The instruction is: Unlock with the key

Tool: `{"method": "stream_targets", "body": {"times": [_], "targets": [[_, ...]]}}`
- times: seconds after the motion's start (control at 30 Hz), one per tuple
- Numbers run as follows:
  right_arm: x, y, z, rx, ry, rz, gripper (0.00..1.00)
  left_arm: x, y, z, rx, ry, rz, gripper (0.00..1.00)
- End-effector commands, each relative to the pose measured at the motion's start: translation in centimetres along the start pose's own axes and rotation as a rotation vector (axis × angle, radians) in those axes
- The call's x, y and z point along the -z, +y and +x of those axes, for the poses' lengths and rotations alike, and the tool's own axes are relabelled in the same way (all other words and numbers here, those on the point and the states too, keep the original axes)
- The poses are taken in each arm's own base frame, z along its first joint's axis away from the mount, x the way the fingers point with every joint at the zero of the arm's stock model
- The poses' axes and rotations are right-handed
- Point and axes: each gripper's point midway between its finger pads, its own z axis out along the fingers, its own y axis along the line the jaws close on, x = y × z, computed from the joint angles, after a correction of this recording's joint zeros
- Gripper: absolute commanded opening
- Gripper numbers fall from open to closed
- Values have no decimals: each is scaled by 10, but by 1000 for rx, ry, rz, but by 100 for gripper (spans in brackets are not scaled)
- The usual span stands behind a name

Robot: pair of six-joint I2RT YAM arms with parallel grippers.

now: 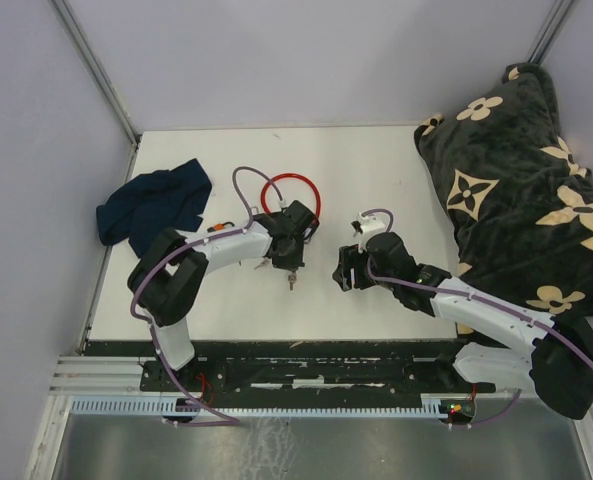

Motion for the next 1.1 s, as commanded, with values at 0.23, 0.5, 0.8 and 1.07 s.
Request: {"method": "stream_targets", "body": {"times": [0.23, 0.5, 0.8, 1.07], "targets": [[-6, 34, -20, -37, -73, -107, 71, 42, -14, -28, 119, -122, 166, 3], [-5, 47, -21, -61, -107, -182, 72, 64, -24, -39, 156, -220, 319, 3], [15, 79, -54, -150, -290, -387, 74, 128, -31, -69, 209, -493, 586, 3], [44, 92, -98, -213, -488, -547, 71, 191, -46, -76, 179, -675, 833, 3]]}}
